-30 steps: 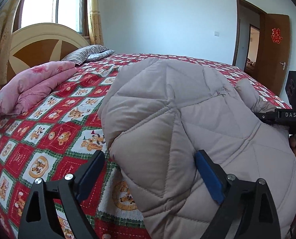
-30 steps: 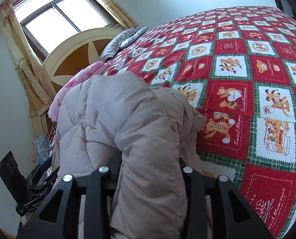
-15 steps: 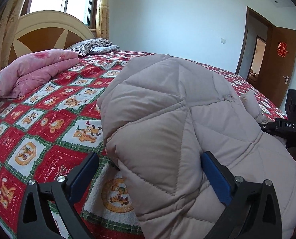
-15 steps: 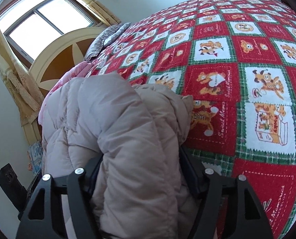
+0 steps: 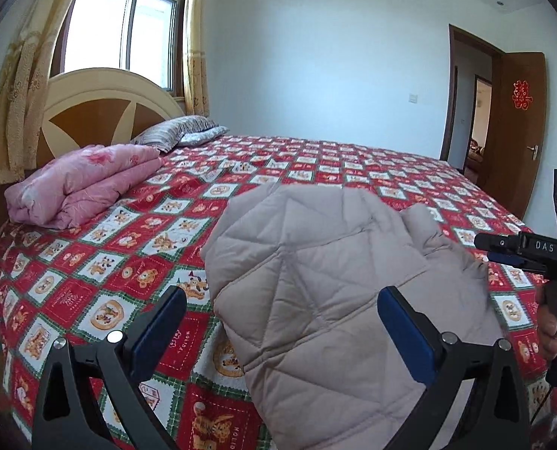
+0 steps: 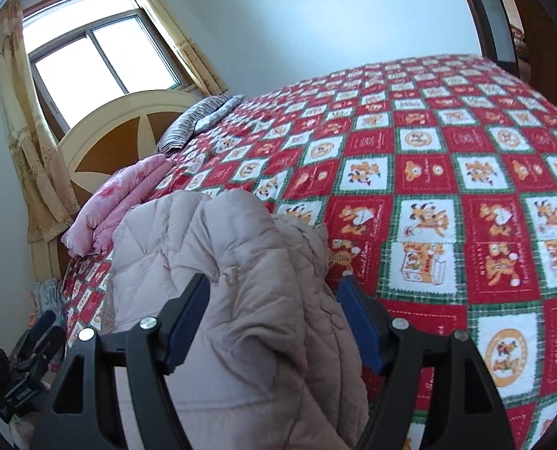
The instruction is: Fold large clothes
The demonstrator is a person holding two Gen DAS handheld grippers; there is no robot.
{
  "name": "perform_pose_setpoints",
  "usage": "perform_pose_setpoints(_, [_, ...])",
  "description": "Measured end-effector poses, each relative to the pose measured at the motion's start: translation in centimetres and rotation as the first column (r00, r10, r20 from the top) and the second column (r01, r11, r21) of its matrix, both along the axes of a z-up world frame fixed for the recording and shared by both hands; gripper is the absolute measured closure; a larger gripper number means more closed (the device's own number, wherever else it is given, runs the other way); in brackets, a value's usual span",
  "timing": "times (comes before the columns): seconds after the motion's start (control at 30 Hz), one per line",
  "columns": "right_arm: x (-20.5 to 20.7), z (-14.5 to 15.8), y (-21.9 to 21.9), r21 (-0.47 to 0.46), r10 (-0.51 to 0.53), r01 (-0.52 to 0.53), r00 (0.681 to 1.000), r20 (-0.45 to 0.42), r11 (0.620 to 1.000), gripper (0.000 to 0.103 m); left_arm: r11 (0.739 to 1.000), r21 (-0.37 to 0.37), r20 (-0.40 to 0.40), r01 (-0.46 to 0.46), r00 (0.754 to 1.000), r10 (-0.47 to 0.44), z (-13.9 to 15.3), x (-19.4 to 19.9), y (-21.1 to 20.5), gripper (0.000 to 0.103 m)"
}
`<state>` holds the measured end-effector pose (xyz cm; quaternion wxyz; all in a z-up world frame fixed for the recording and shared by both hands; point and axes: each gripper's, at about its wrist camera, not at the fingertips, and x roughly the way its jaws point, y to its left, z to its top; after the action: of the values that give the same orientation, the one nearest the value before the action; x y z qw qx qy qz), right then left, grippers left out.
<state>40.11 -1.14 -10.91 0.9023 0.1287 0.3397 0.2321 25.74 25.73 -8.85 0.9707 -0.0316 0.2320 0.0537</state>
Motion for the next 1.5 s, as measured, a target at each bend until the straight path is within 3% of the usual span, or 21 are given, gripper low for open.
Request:
perform_pose_setpoints(0.17, [-5.4, 2.3, 0.5, -0.068, 0.019, -0.009, 0.990, 0.137, 0.998, 0.021, 1.000, -0.014, 0.079, 0.021, 0.997, -0.020, 2.5, -3.1, -1.3, 0.001])
perform_pose_setpoints(0.5, [-9.2, 3.9, 1.1, -0.093, 0.036, -0.015, 0.974, 0.222, 0.996, 0.021, 0.999, -0.013, 0.146, 0.048, 0.988, -0.046, 4.3, -6.2, -1.8, 0.001])
perform_pose_setpoints(1.5, [-10.0, 3.4, 1.6, -0.098, 0.057, -0.038, 0.977, 0.205, 0.994, 0.021, 0.999, 0.000, 0.143, 0.038, 0.989, -0.038, 3.8, -6.4, -1.8, 0.001])
